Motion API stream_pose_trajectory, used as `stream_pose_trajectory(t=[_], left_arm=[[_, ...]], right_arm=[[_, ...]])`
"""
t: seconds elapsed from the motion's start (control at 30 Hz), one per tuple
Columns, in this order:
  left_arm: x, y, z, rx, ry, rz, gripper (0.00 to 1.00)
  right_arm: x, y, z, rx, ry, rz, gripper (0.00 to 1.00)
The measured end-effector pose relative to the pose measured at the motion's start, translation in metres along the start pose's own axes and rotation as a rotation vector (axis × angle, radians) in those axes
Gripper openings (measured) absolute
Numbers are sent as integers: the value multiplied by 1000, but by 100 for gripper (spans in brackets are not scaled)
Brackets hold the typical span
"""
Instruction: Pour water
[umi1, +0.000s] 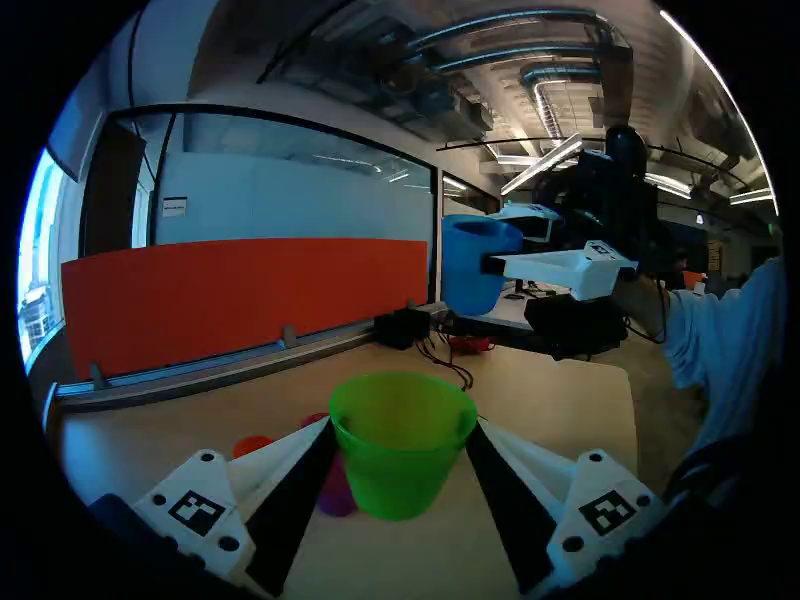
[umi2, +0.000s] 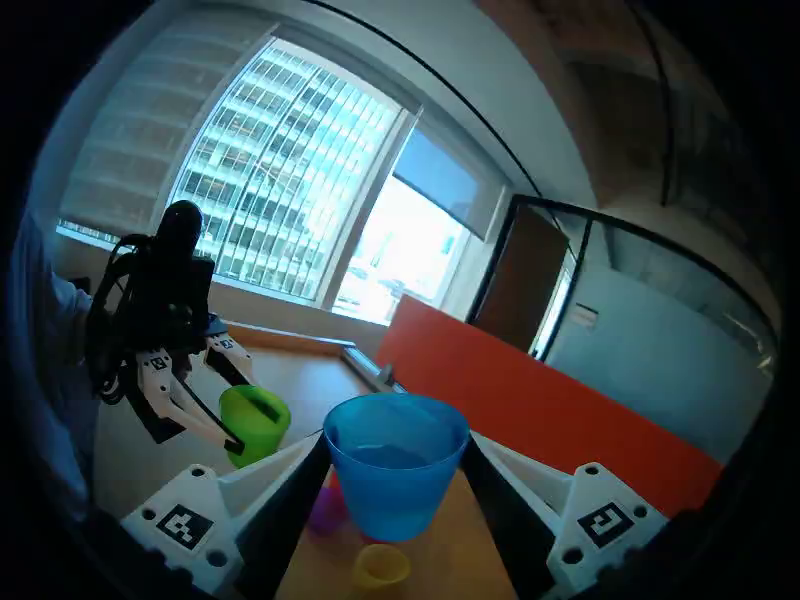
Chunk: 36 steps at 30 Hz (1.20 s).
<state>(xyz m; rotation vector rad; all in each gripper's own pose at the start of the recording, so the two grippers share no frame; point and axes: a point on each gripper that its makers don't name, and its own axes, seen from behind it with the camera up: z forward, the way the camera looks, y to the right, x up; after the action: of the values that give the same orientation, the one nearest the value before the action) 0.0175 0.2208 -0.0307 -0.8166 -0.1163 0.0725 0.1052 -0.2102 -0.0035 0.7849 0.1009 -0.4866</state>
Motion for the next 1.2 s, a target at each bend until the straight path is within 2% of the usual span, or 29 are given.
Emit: stream_pose_trajectory(t=[0.2,0.7,1.2], left_arm=[[-1,4,2,-12,-1,2,87],[-2,12,6,-36,-2,4,87],[1,16,7,-50,4,6,87]], right_arm=[[15,4,12,7,3,-102,91],[41,10,38,7,5,-302,91],[53,11,59,1,-1,-505,91]])
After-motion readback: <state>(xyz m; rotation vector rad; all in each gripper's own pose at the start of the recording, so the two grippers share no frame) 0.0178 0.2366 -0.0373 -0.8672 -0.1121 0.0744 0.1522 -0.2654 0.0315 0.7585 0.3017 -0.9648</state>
